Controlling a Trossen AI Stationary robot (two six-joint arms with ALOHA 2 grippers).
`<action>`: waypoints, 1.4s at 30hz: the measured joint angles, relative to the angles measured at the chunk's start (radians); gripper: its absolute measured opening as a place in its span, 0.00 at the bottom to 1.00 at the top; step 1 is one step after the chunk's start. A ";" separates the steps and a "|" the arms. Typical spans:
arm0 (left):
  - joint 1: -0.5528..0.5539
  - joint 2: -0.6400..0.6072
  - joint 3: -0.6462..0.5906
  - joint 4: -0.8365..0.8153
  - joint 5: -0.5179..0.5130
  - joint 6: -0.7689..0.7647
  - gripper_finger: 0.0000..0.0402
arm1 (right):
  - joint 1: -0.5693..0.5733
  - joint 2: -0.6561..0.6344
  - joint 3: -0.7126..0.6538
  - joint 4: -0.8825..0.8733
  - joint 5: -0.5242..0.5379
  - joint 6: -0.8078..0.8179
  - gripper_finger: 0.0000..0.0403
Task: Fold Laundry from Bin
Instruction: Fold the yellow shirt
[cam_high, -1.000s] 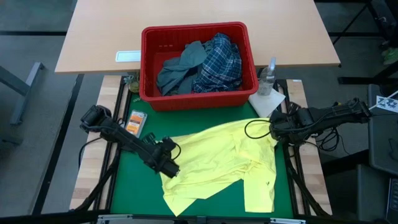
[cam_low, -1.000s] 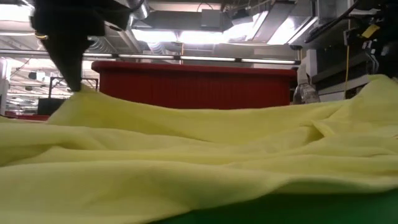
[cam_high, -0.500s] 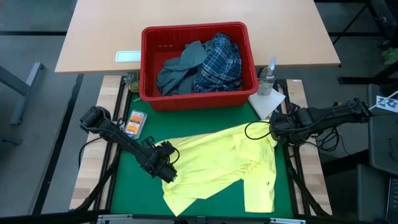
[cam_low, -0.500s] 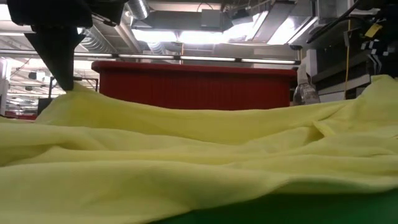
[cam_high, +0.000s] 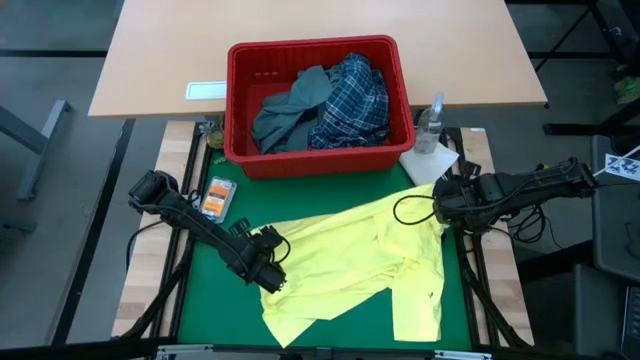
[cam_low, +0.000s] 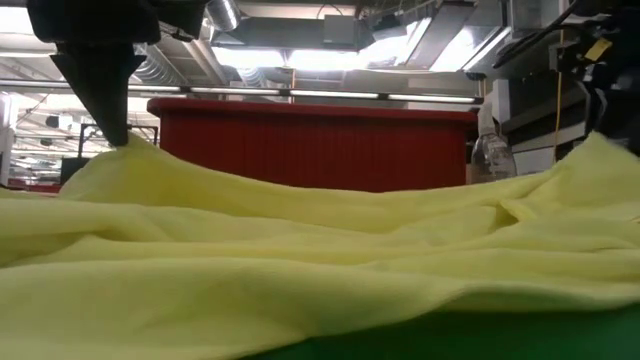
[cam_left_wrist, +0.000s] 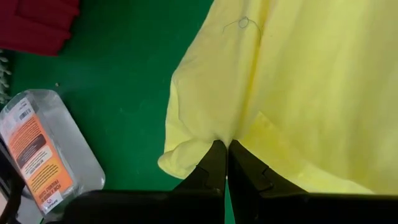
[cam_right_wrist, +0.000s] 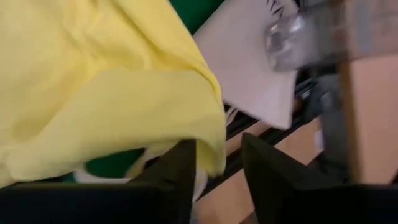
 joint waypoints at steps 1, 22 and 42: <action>0.000 0.000 0.000 0.000 0.000 0.000 0.00 | 0.000 0.000 0.000 0.000 0.012 -0.038 0.36; 0.000 0.000 0.000 0.007 -0.001 0.000 0.00 | 0.001 0.049 0.000 0.577 -0.384 -0.364 0.44; -0.001 0.000 0.000 0.055 -0.001 0.000 0.00 | 0.226 0.463 0.001 0.790 -0.396 -0.357 0.45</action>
